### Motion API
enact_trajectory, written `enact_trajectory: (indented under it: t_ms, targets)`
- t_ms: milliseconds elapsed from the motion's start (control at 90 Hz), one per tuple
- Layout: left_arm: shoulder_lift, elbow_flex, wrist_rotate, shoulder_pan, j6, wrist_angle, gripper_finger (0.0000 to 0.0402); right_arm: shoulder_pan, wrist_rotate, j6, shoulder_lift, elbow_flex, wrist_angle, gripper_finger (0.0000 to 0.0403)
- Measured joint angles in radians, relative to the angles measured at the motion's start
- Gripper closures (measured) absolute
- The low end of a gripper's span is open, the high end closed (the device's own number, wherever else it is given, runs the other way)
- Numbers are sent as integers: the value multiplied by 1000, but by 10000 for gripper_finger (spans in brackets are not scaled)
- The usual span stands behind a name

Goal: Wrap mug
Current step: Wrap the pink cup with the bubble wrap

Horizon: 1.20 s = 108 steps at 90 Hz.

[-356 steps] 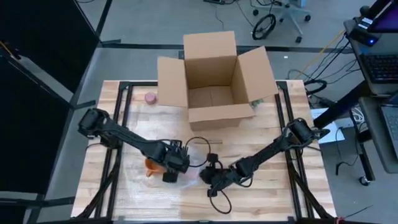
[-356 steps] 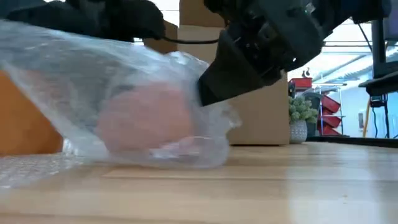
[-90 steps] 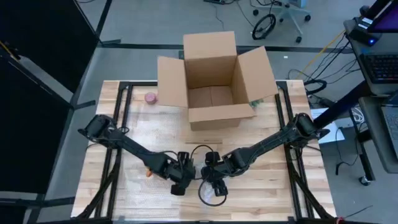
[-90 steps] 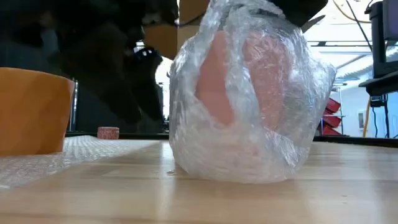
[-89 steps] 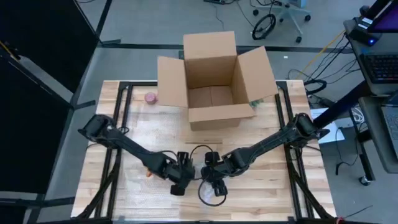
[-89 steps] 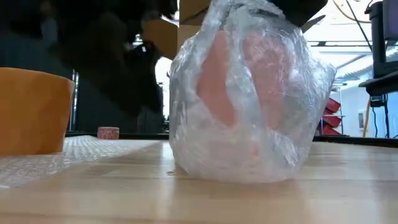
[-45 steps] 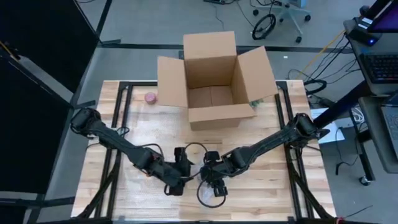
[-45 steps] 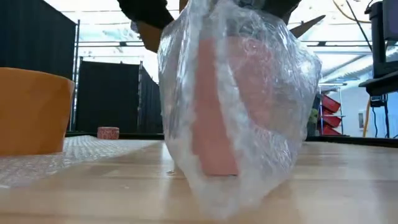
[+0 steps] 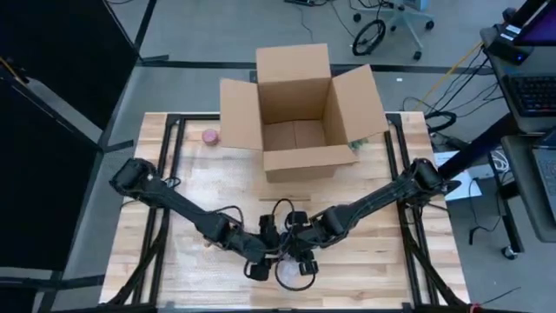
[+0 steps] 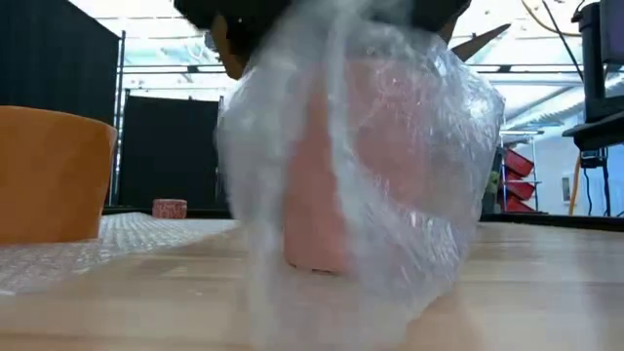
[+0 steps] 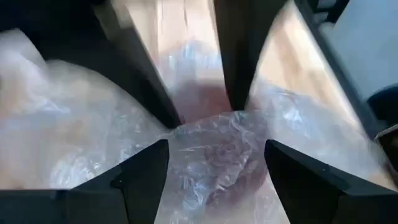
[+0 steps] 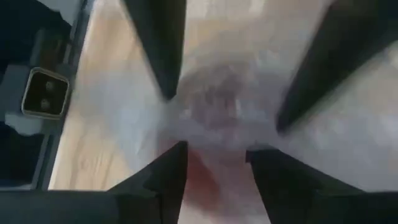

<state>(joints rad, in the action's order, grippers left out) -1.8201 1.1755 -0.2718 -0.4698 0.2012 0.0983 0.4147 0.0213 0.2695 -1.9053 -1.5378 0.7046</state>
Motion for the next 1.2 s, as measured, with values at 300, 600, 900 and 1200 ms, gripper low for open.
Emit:
enact_trajectory:
  t_ms: [300,600,900,1200]
  targets:
    - [-21,3,18,10,1,-29,146,17,6,1,1,-197,253,243]
    - [-22,2,26,11,2,-31,146,50,257,123,75,-147,392,243]
    - [-23,1,35,11,2,-38,146,-16,298,270,435,519,-372,243]
    - [-24,0,36,11,1,-49,146,-172,225,550,417,1101,-1336,192]
